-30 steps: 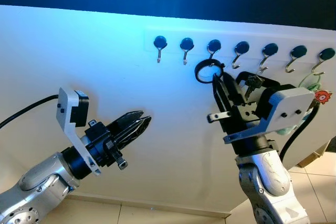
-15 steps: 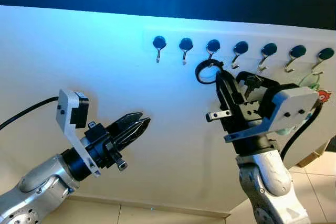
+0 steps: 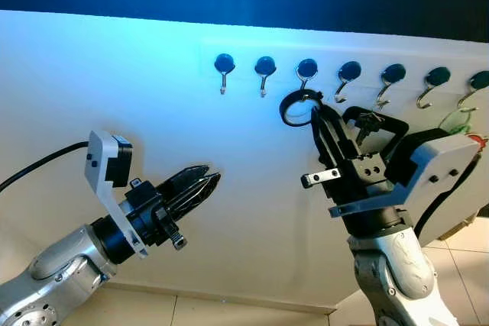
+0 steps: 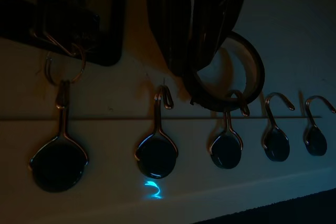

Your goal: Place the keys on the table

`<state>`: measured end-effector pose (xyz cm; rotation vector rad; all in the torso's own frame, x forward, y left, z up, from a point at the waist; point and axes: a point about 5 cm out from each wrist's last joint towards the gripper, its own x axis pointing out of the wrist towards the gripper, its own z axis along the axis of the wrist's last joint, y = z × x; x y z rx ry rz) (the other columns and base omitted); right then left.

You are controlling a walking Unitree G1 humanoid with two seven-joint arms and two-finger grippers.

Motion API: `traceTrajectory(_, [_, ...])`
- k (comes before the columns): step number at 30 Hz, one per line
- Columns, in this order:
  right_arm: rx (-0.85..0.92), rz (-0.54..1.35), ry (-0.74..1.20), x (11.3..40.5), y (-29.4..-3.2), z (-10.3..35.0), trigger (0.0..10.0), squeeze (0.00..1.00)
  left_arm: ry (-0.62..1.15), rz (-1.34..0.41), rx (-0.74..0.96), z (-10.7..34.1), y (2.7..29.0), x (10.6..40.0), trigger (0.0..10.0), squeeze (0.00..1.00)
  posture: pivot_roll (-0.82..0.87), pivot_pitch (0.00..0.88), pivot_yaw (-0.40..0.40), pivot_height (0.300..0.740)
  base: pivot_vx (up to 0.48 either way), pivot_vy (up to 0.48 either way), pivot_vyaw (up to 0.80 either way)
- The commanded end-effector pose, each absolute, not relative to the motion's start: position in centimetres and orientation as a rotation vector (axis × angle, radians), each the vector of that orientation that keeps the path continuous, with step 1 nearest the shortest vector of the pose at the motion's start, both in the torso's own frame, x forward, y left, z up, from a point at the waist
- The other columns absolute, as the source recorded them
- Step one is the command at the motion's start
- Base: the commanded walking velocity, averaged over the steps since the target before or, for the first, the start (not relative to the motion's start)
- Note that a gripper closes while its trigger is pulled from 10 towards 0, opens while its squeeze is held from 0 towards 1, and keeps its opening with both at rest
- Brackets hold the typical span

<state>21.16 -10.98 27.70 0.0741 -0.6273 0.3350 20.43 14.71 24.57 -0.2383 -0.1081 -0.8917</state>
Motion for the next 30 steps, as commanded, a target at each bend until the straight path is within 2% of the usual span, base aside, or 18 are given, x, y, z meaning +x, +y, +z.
traceTrajectory(1, [0.085, 0.372, -0.601, 20.8, -10.7, 27.5, 10.0, 0.00, -0.077, -0.913, -0.216, 24.5, 14.7, 20.3, 10.0, 0.00, 0.05, 0.190, 0.028, 0.740, 0.000, 0.000, 0.00])
traceTrajectory(8, [0.033, 0.487, -0.563, 19.9, -10.1, 26.5, 10.0, 0.00, -0.074, -0.913, -0.213, 24.4, 14.8, 20.4, 10.0, 0.00, 0.06, 0.190, 0.031, 0.740, 0.000, 0.000, 0.00])
traceTrajectory(16, [0.018, 0.483, -0.632, 20.4, -10.4, 28.1, 10.0, 0.00, -0.074, -0.915, -0.215, 24.4, 14.7, 20.4, 10.0, 0.00, 0.05, 0.185, 0.024, 0.740, 0.000, 0.000, 0.00])
traceTrajectory(25, [0.167, 0.544, -0.547, 20.7, -10.1, 27.9, 10.0, 0.00, -0.075, -0.911, -0.213, 24.3, 14.7, 20.4, 10.0, 0.00, 0.05, 0.175, 0.025, 0.740, 0.000, 0.000, 0.00])
traceTrajectory(30, [0.175, 0.566, -0.527, 20.7, -10.3, 27.8, 10.0, 0.00, -0.075, -0.913, -0.212, 24.3, 14.7, 20.5, 10.0, 0.00, 0.04, 0.175, 0.025, 0.740, 0.000, 0.000, 0.00])
